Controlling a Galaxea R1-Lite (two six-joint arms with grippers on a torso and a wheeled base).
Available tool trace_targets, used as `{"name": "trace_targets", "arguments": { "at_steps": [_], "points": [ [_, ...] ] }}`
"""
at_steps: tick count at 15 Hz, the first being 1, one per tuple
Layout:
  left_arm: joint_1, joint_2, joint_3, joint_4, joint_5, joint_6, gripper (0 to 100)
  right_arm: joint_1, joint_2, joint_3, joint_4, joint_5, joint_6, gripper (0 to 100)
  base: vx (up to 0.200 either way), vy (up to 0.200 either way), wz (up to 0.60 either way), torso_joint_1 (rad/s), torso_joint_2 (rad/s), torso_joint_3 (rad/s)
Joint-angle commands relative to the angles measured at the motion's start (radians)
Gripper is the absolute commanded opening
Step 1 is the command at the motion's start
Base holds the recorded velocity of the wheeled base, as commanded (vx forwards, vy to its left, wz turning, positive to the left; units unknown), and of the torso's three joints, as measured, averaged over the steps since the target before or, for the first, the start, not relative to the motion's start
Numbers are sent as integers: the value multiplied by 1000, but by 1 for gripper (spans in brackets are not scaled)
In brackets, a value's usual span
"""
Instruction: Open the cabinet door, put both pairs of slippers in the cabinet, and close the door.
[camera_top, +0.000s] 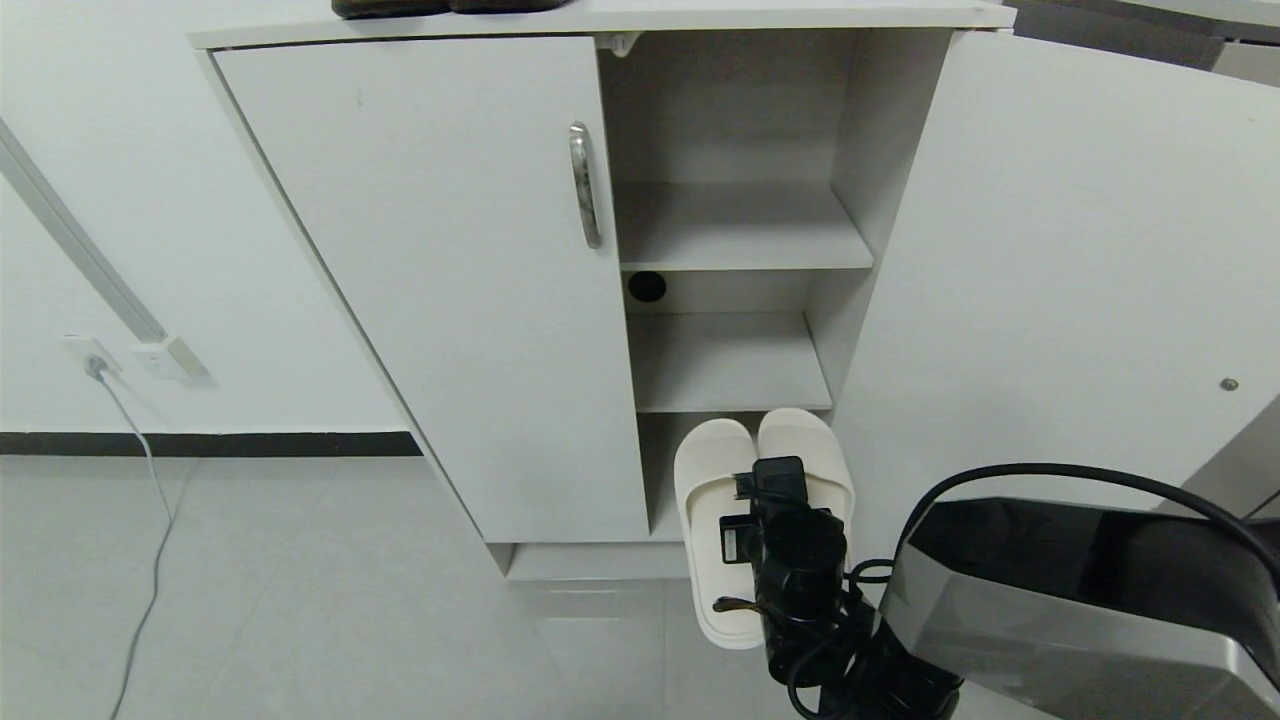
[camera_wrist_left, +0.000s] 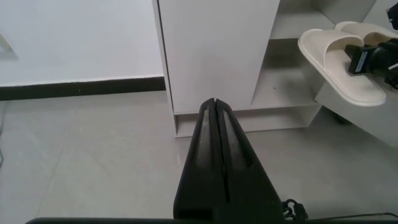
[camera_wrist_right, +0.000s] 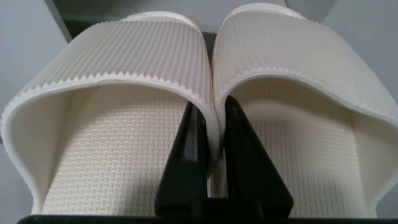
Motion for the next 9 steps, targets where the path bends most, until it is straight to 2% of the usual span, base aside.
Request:
{"name": "trace_targets", "arguments": {
  "at_steps": [1, 8, 9],
  "points": [
    [0, 2, 0, 0, 0, 0, 0, -2, 0, 0, 0, 0, 0, 0, 200, 0, 0, -2, -2, 2],
    [0, 2, 0, 0, 0, 0, 0, -2, 0, -9, 8, 6, 0, 0, 200, 0, 0, 4, 2, 3],
    [0, 2, 0, 0, 0, 0, 0, -2, 1, -22, 14, 6, -2, 0, 0, 0, 0, 0, 0, 0]
  ]
}}
